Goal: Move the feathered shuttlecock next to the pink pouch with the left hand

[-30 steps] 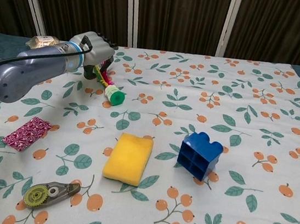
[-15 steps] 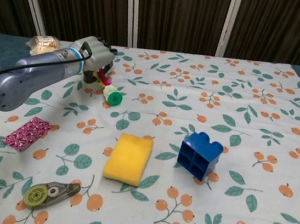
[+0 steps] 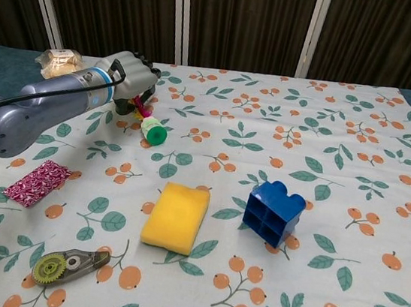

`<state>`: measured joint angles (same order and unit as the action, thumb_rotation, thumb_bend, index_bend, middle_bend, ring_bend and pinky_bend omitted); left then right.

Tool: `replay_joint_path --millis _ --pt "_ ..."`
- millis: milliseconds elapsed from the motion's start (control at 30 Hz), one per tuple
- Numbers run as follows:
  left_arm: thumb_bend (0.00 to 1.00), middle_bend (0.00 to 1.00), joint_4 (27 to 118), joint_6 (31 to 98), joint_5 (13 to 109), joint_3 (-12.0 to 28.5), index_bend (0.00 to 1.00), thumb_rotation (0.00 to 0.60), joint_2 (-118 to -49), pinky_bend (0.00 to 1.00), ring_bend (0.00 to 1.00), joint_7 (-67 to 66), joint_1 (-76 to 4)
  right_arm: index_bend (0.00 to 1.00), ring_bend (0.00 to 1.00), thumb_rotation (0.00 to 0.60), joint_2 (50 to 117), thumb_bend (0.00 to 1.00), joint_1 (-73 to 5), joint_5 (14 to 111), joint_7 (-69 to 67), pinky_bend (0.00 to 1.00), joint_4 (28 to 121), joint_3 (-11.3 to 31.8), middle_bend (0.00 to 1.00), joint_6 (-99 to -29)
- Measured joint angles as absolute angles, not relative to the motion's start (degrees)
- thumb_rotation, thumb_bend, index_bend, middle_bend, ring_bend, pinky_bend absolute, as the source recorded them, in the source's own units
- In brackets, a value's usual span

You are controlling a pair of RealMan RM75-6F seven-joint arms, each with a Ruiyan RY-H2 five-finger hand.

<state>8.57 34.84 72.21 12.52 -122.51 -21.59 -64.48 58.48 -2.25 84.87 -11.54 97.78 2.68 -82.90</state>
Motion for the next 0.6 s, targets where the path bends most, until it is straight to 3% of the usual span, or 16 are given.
replay_joint_path --millis 600 --pt "0.49 0.07 8.6 35.5 73.2 12.3 0.63 0.600 -122.4 0.01 0.00 -21.5 -63.9 0.06 0.00 0.600 58.7 0.10 -2.3 85.0 -11.4 0.00 97.7 2.7 0.00 -83.0"
